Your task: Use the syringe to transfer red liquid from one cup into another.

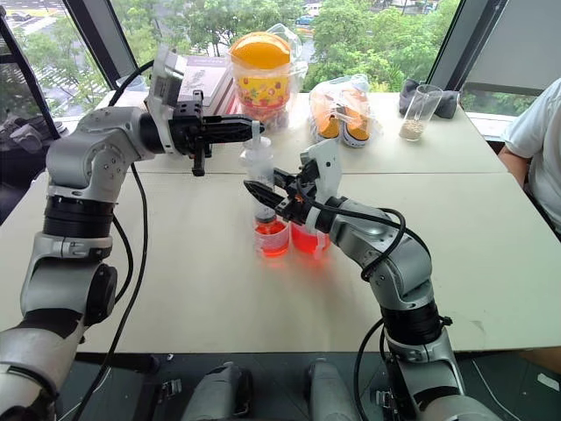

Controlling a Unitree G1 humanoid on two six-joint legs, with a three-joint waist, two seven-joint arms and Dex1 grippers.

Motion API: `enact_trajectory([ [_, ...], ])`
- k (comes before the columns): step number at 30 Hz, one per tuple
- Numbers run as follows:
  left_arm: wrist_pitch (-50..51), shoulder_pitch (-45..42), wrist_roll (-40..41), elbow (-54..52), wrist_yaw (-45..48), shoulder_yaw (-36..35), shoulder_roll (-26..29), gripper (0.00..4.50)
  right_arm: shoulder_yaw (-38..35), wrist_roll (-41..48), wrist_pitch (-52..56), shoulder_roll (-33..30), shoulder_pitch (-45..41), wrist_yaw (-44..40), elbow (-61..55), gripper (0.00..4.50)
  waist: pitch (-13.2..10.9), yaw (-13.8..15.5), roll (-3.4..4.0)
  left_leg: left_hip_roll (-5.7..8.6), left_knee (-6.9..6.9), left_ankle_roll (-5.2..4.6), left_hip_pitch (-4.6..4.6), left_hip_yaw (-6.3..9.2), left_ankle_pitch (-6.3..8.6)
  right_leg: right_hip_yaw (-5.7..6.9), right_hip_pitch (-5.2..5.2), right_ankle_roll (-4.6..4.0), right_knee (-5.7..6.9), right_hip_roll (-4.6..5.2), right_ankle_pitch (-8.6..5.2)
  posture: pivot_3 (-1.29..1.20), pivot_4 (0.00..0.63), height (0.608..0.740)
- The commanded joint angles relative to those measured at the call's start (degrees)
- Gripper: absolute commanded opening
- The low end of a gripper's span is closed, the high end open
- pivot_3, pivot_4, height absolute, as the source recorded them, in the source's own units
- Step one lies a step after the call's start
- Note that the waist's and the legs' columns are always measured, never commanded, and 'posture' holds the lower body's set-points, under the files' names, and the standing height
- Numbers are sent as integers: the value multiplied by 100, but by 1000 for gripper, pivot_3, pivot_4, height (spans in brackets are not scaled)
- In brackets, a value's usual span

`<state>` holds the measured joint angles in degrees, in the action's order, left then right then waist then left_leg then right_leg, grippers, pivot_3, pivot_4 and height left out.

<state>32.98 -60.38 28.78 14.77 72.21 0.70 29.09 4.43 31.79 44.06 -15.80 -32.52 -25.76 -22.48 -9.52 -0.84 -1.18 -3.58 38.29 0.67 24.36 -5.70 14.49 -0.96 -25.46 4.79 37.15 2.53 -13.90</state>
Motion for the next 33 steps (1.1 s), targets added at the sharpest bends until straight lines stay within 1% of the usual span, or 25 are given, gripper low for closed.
enact_trajectory([
  [1, 126, 277, 2, -280, 276, 391, -74, 22, -441, 107, -331, 75, -574, 159, -350, 1385, 0, -1, 0, 0, 0, 0, 0, 0, 0, 0, 0, 0, 0, 0, 0, 0, 150, 740],
  [4, -62, 398, -194, -258, 237, 496, -50, 22, -509, 98, -306, -21, -658, 128, -317, 1385, 0, -1, 0, 0, 0, 0, -1, 0, 0, 1, 0, 0, 0, 0, 0, 0, 150, 740],
  [9, -59, 484, -183, -322, 183, 451, -78, 22, -604, 169, -250, -117, -748, 140, -289, 1385, 0, -1, 0, 0, 0, 0, 0, 0, 0, 0, 0, 0, 1, 0, 0, 0, 150, 740],
  [12, -47, 405, -127, -284, 78, 315, -79, 22, -588, 182, -224, -147, -722, 134, -271, 1385, 0, -4, 0, 0, 0, 0, -1, 0, 0, 0, 0, 0, 1, 0, 0, 0, 150, 740],
  [14, 128, 222, 17, -151, 2, 94, -10, 22, -502, 170, -224, -118, -618, 134, -253, 1385, 0, -5, 0, 0, 0, 0, -1, 1, 0, 1, 0, 0, 1, -1, 0, 0, 150, 740],
  [17, 147, 7, -11, 182, 75, -96, 252, 931, -371, 109, -213, -85, -497, 123, -238, 1385, 0, -15, 0, 0, 0, 0, -1, 1, 0, 1, 0, 0, 2, -2, 0, 0, 150, 740],
  [18, 135, -48, -24, 306, 84, -155, 330, 1384, -334, 76, -207, -86, -470, 126, -227, 1385, 0, -17, 0, 0, 0, 0, -2, 0, 0, 0, 0, 0, 2, -2, 0, 0, 150, 740],
  [19, 136, -97, -22, 412, 88, -206, 394, 1977, -310, 52, -202, -89, -449, 125, -212, 1385, 0, -18, 0, 0, 0, 0, -2, 0, 0, 0, -1, 0, 2, -2, 0, 0, 150, 740],
  [22, 116, -123, -12, 563, 139, -316, 614, 3576, -273, 13, -222, -95, -387, 103, -157, 1385, 0, -15, 0, -1, -1, 0, -2, 2, 0, 1, -1, 0, 3, -3, 0, 0, 150, 740],
  [24, 74, -50, -25, 578, 203, -348, 763, 4490, -247, -24, -252, -129, -355, 68, -124, 1385, 0, -13, 0, -2, -1, 0, 0, 2, 0, 2, -1, 0, 1, -2, 0, 0, 150, 740],
  [27, 107, 117, 35, 465, 245, -386, 908, 4490, -284, -21, -217, -179, -386, 47, -78, 1385, 0, -14, 0, -2, -1, 0, 0, -1, 0, 1, -1, 0, -1, -1, 0, 0, 150, 740],
  [30, 298, 395, 161, 170, 52, -468, 905, 4490, -390, 37, 10, -287, -650, 97, -56, 1385, 0, -15, 0, -2, -1, 0, 0, -2, 0, 1, -1, 0, 1, 0, 0, 0, 150, 740],
  [31, 347, 515, 188, 44, -53, -488, 869, 4490, -400, -15, 178, -430, -846, 140, -48, 1385, 0, -14, 0, -2, 0, 0, 0, -2, 0, 1, -2, 0, 4, 1, 0, 0, 150, 740],
  [33, 367, 826, 220, -298, -193, -487, 810, 4490, -763, 284, 878, -562, -1481, 405, 108, 1385, 0, -19, 0, -2, 2, 0, 0, -3, 0, 0, -2, -1, 5, 3, 0, 0, 150, 740],
])
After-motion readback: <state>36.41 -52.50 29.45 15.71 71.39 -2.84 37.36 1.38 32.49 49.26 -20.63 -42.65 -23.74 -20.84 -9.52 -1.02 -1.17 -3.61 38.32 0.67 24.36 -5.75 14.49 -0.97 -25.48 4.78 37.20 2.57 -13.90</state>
